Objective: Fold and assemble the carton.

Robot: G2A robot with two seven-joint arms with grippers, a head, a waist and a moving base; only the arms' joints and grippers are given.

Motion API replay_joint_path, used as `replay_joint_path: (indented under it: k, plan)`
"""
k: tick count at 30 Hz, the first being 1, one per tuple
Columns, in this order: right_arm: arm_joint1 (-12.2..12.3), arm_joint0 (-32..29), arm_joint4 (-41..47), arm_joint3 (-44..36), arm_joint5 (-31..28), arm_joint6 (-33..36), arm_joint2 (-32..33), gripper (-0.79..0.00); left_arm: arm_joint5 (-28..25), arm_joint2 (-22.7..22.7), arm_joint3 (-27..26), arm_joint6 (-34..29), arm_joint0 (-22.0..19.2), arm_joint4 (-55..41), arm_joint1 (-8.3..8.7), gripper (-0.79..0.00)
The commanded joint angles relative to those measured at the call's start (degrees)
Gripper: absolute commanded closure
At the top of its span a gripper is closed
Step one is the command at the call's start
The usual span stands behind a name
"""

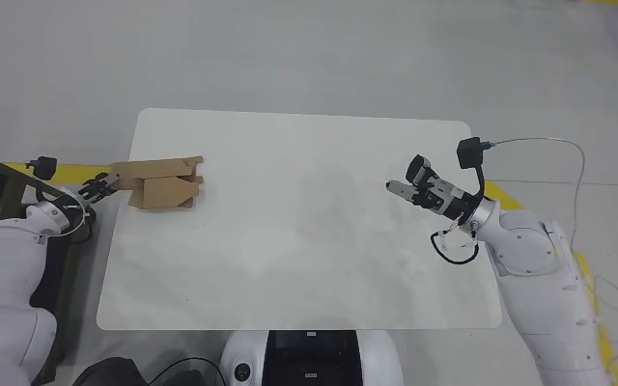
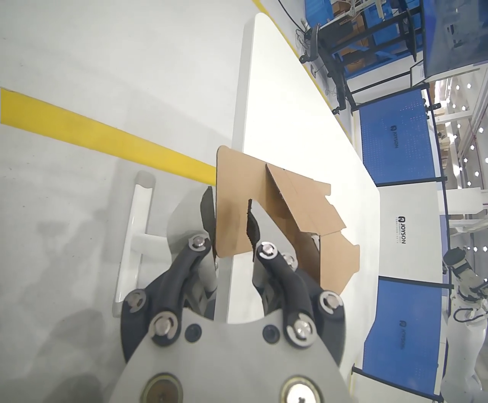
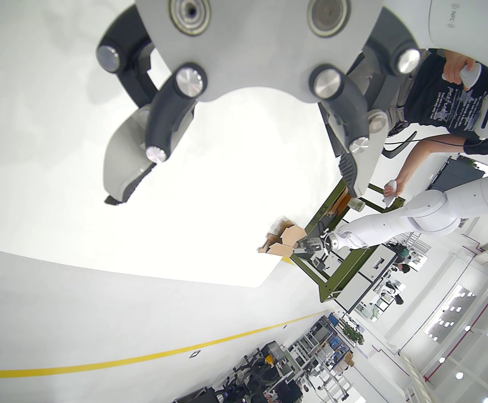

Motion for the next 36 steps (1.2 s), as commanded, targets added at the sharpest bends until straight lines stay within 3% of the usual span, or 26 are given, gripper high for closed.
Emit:
replay_joint_path:
  k: [1, 3, 13, 21, 27, 36]
  plan:
    - [0.0, 0.0, 0.0, 0.0, 0.0, 0.0, 0.0, -0.785, 0.0, -0.2, 0.3, 0.0, -0.2, 0.0, -0.06, -0.08]
    - [0.0, 0.0, 0.0, 0.0, 0.0, 0.0, 0.0, -0.785, 0.0, -0.4, 0.6, 0.0, -0.4, 0.1, -0.07, 0.0]
    - [0.0, 0.0, 0.0, 0.0, 0.0, 0.0, 0.0, -0.785, -4.0, -3.0, 0.9, -0.6, -2.5, -2.1, 1.03, 0.0]
    - [0.0, 0.0, 0.0, 0.0, 0.0, 0.0, 0.0, -0.785, -8.0, -5.9, -2.4, -3.9, -5.0, -6.9, 1.87, 0.0]
    - [0.0, 0.0, 0.0, 0.0, 0.0, 0.0, 0.0, -0.785, -8.0, -6.8, -8.7, -8.8, -5.5, -13.6, 0.62, 0.0]
    - [0.0, 0.0, 0.0, 0.0, 0.0, 0.0, 0.0, -0.785, -6.7, -3.9, -19.4, -10.2, -5.0, -16.2, -1.73, 0.0]
